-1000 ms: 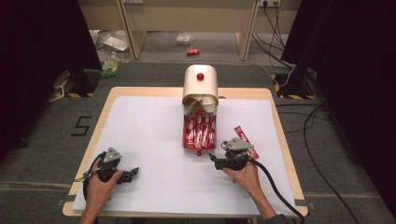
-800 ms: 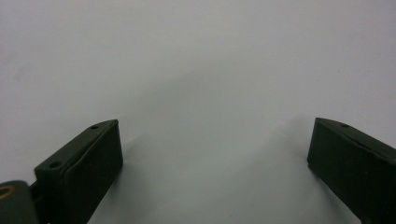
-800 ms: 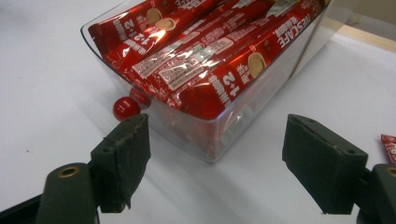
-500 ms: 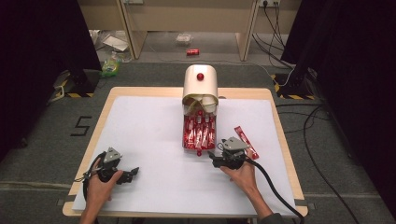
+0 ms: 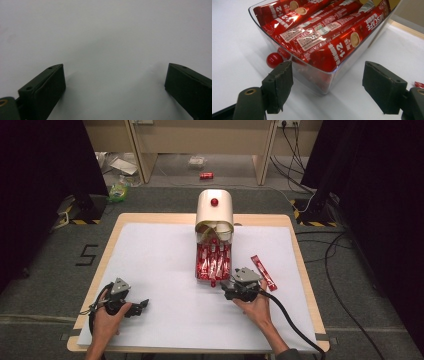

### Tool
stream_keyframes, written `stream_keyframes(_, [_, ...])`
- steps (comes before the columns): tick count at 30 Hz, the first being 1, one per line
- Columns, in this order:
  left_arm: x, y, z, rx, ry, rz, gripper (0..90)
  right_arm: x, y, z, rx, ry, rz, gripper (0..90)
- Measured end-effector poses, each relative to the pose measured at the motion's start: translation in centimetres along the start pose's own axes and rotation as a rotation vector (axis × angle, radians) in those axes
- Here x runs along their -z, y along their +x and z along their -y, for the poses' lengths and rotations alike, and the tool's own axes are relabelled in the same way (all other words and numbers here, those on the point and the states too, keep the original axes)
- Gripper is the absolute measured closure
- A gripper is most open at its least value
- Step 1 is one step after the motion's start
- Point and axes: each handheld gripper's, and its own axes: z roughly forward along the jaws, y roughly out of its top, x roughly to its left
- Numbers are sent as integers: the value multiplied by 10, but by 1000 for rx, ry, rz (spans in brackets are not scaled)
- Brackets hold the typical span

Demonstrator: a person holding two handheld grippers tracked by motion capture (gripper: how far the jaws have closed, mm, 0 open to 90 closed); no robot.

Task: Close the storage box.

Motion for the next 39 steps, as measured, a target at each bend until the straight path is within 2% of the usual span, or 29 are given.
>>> stream_keyframes(6, [0, 0, 0, -1, 0, 0, 26, -1, 1, -4, 13, -17, 14, 252])
stream_keyframes(17, [0, 0, 0, 0, 0, 0, 26, -8, -6, -8, -16, -53, 29, 262])
stream_keyframes(24, [0, 0, 0, -1, 0, -1, 26, -9, -15, -14, -40, -91, 47, 273])
stream_keyframes(39, [0, 0, 0, -1, 0, 0, 26, -18, -24, -17, -66, -91, 67, 261])
